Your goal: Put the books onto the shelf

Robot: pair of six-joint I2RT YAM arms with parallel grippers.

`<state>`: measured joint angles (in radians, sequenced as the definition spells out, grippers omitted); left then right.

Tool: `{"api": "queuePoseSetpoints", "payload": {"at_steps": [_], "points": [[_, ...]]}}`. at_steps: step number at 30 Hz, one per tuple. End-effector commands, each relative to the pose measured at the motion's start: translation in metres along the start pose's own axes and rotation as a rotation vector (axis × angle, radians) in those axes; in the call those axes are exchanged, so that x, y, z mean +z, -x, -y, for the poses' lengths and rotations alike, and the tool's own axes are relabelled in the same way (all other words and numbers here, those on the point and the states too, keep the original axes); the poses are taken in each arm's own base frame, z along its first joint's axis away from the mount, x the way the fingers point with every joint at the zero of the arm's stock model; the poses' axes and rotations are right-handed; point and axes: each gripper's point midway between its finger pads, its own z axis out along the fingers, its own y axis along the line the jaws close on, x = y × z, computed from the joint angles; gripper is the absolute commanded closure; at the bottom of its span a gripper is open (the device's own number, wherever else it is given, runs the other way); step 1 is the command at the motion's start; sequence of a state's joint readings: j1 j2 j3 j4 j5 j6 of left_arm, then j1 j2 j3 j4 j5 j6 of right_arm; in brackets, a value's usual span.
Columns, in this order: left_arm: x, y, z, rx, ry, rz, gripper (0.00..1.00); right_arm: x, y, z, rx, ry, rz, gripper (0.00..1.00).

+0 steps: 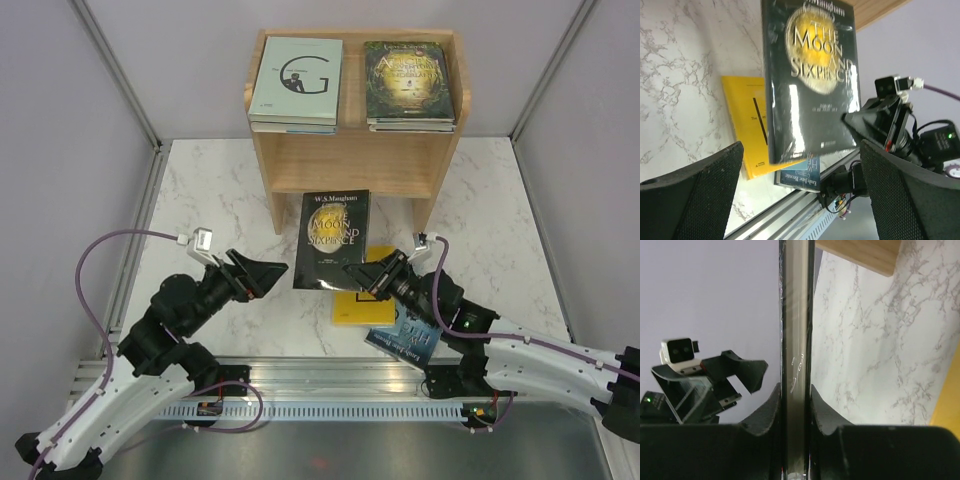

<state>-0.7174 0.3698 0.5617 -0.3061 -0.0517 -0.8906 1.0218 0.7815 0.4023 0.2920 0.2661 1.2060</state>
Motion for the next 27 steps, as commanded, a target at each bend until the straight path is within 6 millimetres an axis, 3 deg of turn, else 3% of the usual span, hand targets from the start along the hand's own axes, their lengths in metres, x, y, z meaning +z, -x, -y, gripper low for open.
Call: {"api": "queuePoseSetpoints", "payload": {"at_steps": [1, 9, 10, 11, 13, 19, 27], "points": [[-0.008, 0.006, -0.008, 0.056, 0.038, 0.026, 0.03, 0.007, 0.039, -0.087, 0.052, 0.255, 0.050, 1.00], [-0.012, -0.003, -0.012, 0.041, 0.022, 0.008, 0.05, 0.056, 0.085, -0.103, 0.057, 0.283, 0.086, 1.00], [-0.012, -0.007, -0.016, 0.037, 0.024, -0.001, 0.07, 0.061, 0.093, -0.117, 0.058, 0.311, 0.096, 1.00], [-0.011, -0.010, -0.017, 0.032, 0.021, -0.010, 0.07, 0.075, 0.093, -0.109, 0.059, 0.288, 0.082, 1.00], [-0.010, -0.018, -0.024, 0.015, 0.031, -0.028, 0.08, 0.095, 0.103, -0.113, 0.054, 0.286, 0.083, 1.00], [-0.010, -0.040, -0.040, -0.005, 0.033, -0.072, 0.10, 0.140, 0.131, -0.108, 0.053, 0.243, 0.108, 1.00], [-0.004, -0.062, -0.064, -0.032, 0.062, -0.103, 0.12, 0.189, 0.136, -0.090, 0.052, 0.179, 0.105, 1.00]]}}
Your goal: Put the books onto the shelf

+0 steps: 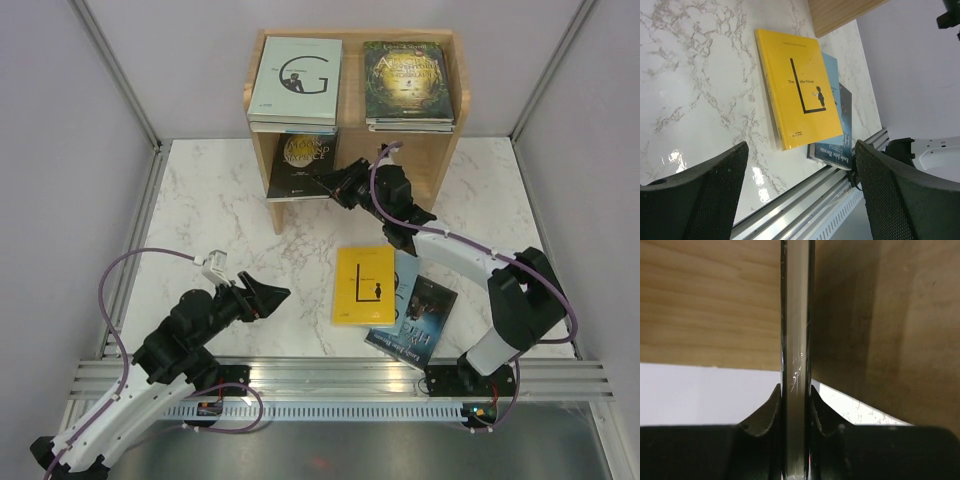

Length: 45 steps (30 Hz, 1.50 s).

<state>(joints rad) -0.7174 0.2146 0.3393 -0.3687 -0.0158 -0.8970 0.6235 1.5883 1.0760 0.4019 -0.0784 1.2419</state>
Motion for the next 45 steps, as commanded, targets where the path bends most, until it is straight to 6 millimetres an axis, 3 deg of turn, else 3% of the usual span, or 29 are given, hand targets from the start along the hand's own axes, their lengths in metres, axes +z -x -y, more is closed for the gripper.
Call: {"api": "queuePoseSetpoints", "payload": {"at_steps": [1, 3, 5, 6, 8, 9, 13, 14, 16, 17, 18, 20, 25, 27, 30, 32, 33, 35, 36, 38, 39, 45], "points": [[0.003, -0.003, -0.001, -0.029, -0.016, 0.002, 0.12, 0.008, 0.021, -0.071, -0.013, 0.217, 0.056, 1.00], [0.004, -0.005, -0.003, -0.024, -0.012, 0.000, 0.12, 0.015, 0.022, -0.066, -0.011, 0.205, 0.062, 1.00], [0.004, -0.006, -0.005, -0.021, -0.009, -0.002, 0.12, 0.021, 0.022, -0.061, -0.011, 0.189, 0.062, 0.92], [0.005, -0.007, -0.006, -0.020, -0.006, -0.005, 0.12, 0.023, 0.023, -0.059, -0.014, 0.177, 0.063, 0.73], [0.005, -0.007, -0.007, -0.017, -0.005, -0.006, 0.12, 0.025, 0.022, -0.054, -0.026, 0.147, 0.062, 0.53], [0.006, -0.008, -0.007, -0.017, -0.003, -0.007, 0.12, 0.025, 0.024, -0.053, -0.031, 0.135, 0.068, 0.39], [0.006, -0.009, -0.009, -0.015, 0.001, -0.008, 0.12, 0.011, 0.028, -0.047, -0.072, 0.057, 0.085, 0.22], [0.006, -0.009, -0.009, -0.017, -0.001, -0.009, 0.12, 0.007, 0.026, -0.032, -0.096, -0.016, 0.071, 0.18], [0.007, -0.010, -0.010, -0.017, 0.001, -0.010, 0.12, -0.004, 0.034, -0.027, -0.120, -0.087, 0.101, 0.16], [0.007, -0.010, -0.010, -0.018, 0.002, -0.010, 0.12, -0.011, 0.031, -0.009, -0.147, -0.175, 0.083, 0.16], [0.008, -0.010, -0.009, -0.019, 0.001, -0.012, 0.12, -0.016, 0.034, -0.006, -0.157, -0.204, 0.090, 0.02], [0.009, -0.010, -0.010, -0.020, 0.002, -0.010, 0.12, -0.033, 0.039, 0.008, -0.181, -0.301, 0.107, 0.02], [0.013, -0.014, -0.008, -0.016, -0.007, -0.033, 0.13, -0.064, 0.045, 0.016, -0.240, -0.390, 0.122, 0.02], [0.015, -0.014, -0.009, -0.014, -0.004, -0.035, 0.13, -0.075, 0.040, 0.029, -0.257, -0.427, 0.103, 0.02], [0.022, -0.018, -0.009, -0.010, -0.008, -0.054, 0.13, -0.100, 0.040, 0.032, -0.278, -0.444, 0.112, 0.02], [0.029, -0.023, -0.007, -0.020, -0.023, -0.077, 0.13, -0.127, 0.035, 0.047, -0.307, -0.488, 0.104, 0.02], [0.032, -0.028, -0.009, -0.027, -0.028, -0.094, 0.12, -0.140, 0.028, 0.068, -0.321, -0.535, 0.090, 0.02], [0.041, -0.032, -0.001, -0.042, -0.079, -0.107, 0.12, -0.165, 0.024, 0.076, -0.330, -0.531, 0.089, 0.02], [0.045, -0.040, -0.006, -0.061, -0.078, -0.125, 0.12, -0.179, 0.017, 0.093, -0.331, -0.549, 0.076, 0.02], [0.054, -0.038, 0.000, -0.078, -0.125, -0.106, 0.12, -0.191, 0.007, 0.114, -0.334, -0.579, 0.048, 0.03], [0.062, -0.047, -0.009, -0.089, -0.089, -0.137, 0.12, -0.199, 0.000, 0.130, -0.336, -0.601, 0.027, 0.04], [0.102, -0.061, -0.013, -0.089, -0.084, -0.200, 0.12, -0.221, -0.014, 0.182, -0.361, -0.697, -0.020, 0.07]]}}
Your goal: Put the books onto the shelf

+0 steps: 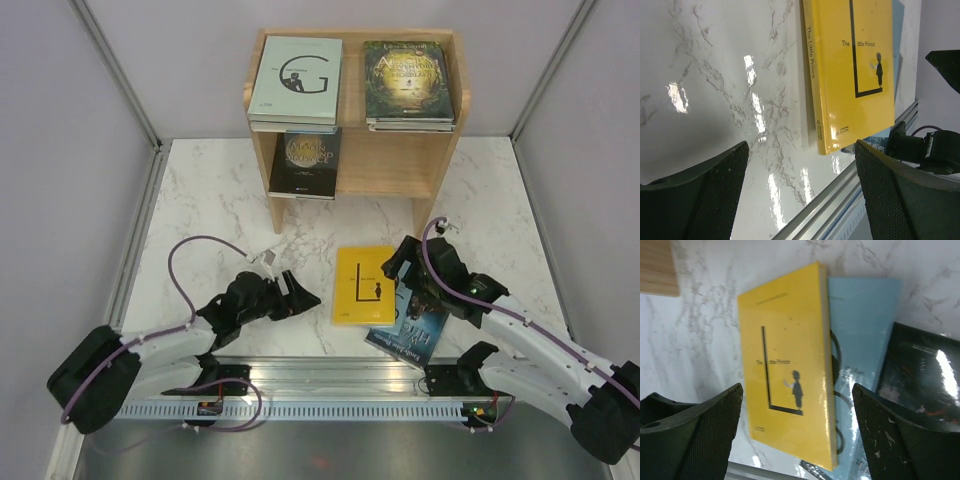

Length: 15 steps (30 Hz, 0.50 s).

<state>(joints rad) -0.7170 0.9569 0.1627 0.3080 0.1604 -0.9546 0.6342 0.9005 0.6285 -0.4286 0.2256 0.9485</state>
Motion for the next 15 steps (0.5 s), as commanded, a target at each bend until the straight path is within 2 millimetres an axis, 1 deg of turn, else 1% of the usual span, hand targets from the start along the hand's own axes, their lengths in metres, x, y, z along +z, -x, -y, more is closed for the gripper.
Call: {"api": "queuePoseSetpoints", "payload": {"at_steps": [1, 2, 3, 4, 5, 6, 8, 9, 10, 11, 12, 13, 14, 15], "points": [[0.019, 0.025, 0.046, 0.005, -0.187, 0.065, 0.12, 0.004, -0.008, 0.022, -0.035, -0.047, -0.007, 0.08], [0.023, 0.026, 0.048, -0.004, -0.199, 0.063, 0.12, 0.007, -0.010, 0.021, -0.031, -0.038, -0.014, 0.09], [0.025, 0.032, 0.057, -0.004, -0.242, 0.087, 0.12, 0.012, -0.018, 0.028, -0.035, -0.051, -0.034, 0.10], [0.035, 0.024, 0.045, -0.019, -0.210, 0.055, 0.12, 0.016, -0.019, 0.024, -0.029, -0.030, -0.034, 0.11], [0.039, 0.024, 0.046, -0.028, -0.214, 0.049, 0.12, 0.019, -0.023, 0.024, -0.030, -0.021, -0.045, 0.12], [0.045, 0.025, 0.048, -0.031, -0.224, 0.048, 0.14, 0.024, -0.032, 0.028, -0.030, -0.023, -0.078, 0.13], [0.057, 0.019, 0.043, -0.048, -0.222, 0.021, 0.15, 0.029, -0.035, 0.025, -0.020, -0.003, -0.086, 0.14], [0.062, 0.021, 0.047, -0.049, -0.236, 0.018, 0.15, 0.033, -0.043, 0.027, -0.022, -0.004, -0.112, 0.15], [0.065, 0.020, 0.050, -0.047, -0.253, 0.009, 0.16, 0.035, -0.045, 0.027, -0.020, 0.002, -0.119, 0.15], [0.075, 0.014, 0.044, -0.058, -0.233, -0.017, 0.16, 0.038, -0.044, 0.024, -0.015, 0.019, -0.111, 0.16], [0.079, 0.012, 0.044, -0.060, -0.235, -0.029, 0.18, 0.040, -0.050, 0.027, -0.018, 0.014, -0.131, 0.17], [0.083, 0.007, 0.046, -0.056, -0.252, -0.046, 0.18, 0.042, -0.051, 0.025, -0.015, 0.022, -0.133, 0.18], [0.089, 0.000, 0.042, -0.070, -0.241, -0.068, 0.18, 0.044, -0.053, 0.026, -0.017, 0.021, -0.139, 0.20], [0.092, -0.003, 0.041, -0.077, -0.246, -0.076, 0.19, 0.046, -0.058, 0.030, -0.016, 0.014, -0.152, 0.21]]}}
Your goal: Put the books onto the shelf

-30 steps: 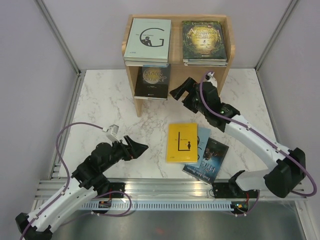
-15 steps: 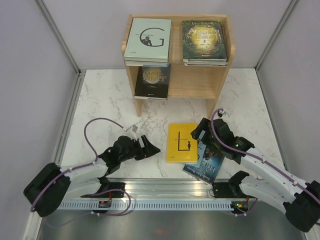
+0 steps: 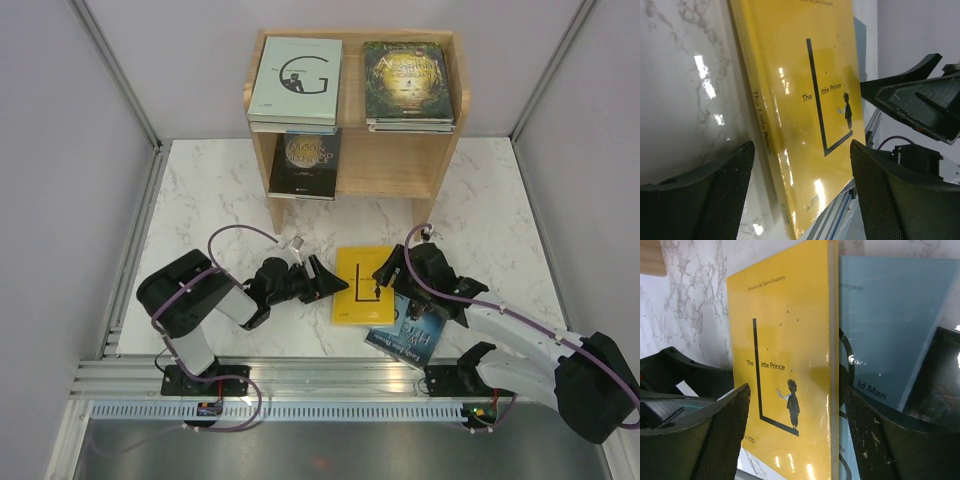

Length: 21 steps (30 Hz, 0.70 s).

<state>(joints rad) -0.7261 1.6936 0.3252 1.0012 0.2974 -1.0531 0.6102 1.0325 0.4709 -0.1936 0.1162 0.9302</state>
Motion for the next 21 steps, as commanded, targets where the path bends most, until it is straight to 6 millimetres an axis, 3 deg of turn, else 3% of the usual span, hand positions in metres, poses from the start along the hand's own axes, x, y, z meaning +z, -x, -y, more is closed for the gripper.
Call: {"api": "queuePoseSetpoints", "payload": {"at_steps": [1, 2, 3, 8, 13, 16, 19, 20, 21], "points": [[0.011, -0.010, 0.011, -0.012, -0.082, -0.030, 0.20, 0.010, -0.014, 0.003, -0.001, 0.024, -0.045, 0.21], [0.011, -0.008, 0.019, -0.022, -0.125, -0.017, 0.21, 0.011, -0.016, 0.004, 0.006, 0.028, -0.050, 0.23], [0.012, -0.013, 0.012, -0.039, -0.117, -0.027, 0.25, 0.014, -0.021, 0.009, 0.009, 0.019, -0.064, 0.25], [0.007, -0.016, 0.016, -0.052, -0.163, -0.028, 0.36, 0.020, -0.030, 0.009, 0.026, 0.037, -0.089, 0.30], [0.001, -0.012, 0.036, -0.011, -0.239, -0.023, 0.45, 0.022, -0.036, 0.003, 0.036, 0.088, -0.109, 0.33], [-0.001, -0.011, 0.041, -0.006, -0.252, -0.023, 0.57, 0.021, -0.038, 0.001, 0.041, 0.097, -0.117, 0.36], [-0.005, -0.010, 0.045, 0.002, -0.269, -0.014, 0.79, 0.017, -0.036, -0.006, 0.043, 0.132, -0.116, 0.36], [-0.007, -0.010, 0.047, 0.005, -0.277, -0.010, 0.97, 0.014, -0.034, -0.011, 0.045, 0.155, -0.109, 0.37], [-0.009, -0.009, 0.049, 0.008, -0.288, -0.008, 0.98, 0.012, -0.034, -0.013, 0.042, 0.170, -0.108, 0.36]]}}
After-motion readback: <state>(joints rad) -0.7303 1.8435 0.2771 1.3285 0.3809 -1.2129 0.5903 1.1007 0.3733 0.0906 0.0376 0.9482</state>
